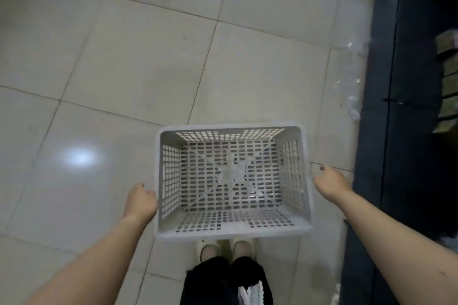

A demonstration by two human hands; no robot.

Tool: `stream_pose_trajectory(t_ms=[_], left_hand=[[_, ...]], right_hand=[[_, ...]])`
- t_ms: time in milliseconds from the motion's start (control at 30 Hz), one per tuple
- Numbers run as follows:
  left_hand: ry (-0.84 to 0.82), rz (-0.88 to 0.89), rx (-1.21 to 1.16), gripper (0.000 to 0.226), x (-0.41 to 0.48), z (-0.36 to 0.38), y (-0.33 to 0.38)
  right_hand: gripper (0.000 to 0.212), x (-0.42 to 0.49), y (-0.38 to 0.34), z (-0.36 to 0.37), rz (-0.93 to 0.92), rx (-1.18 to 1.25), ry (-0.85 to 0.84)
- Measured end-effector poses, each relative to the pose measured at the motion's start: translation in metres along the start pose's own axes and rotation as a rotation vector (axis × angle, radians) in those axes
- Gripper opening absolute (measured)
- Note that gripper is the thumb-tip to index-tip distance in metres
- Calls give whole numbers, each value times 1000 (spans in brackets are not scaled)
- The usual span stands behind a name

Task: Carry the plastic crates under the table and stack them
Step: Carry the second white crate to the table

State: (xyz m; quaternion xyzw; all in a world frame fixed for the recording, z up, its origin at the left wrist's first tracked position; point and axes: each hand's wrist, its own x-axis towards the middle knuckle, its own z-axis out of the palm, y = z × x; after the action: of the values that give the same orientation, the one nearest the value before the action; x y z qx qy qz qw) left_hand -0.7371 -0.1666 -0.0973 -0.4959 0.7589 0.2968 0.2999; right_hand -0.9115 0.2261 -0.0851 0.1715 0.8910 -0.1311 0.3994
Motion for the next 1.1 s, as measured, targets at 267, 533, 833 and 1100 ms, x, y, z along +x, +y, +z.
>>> stream_pose_trajectory(t_ms=[267,533,833,1100], left_hand=[[-140,-50,-167,13,92,52,-18],[-121,6,-256,19,36,-20,2],[-89,243,-354,19,-154,-269,114],[-68,608,-265,24,-319,-507,211]], right_hand=[[58,65,1,72,207,427,-77],[9,20,-2,14,101,412,-4],[27,-187,-56,-241,-70,592,222],[23,-449,-74,-434,-294,757,532]])
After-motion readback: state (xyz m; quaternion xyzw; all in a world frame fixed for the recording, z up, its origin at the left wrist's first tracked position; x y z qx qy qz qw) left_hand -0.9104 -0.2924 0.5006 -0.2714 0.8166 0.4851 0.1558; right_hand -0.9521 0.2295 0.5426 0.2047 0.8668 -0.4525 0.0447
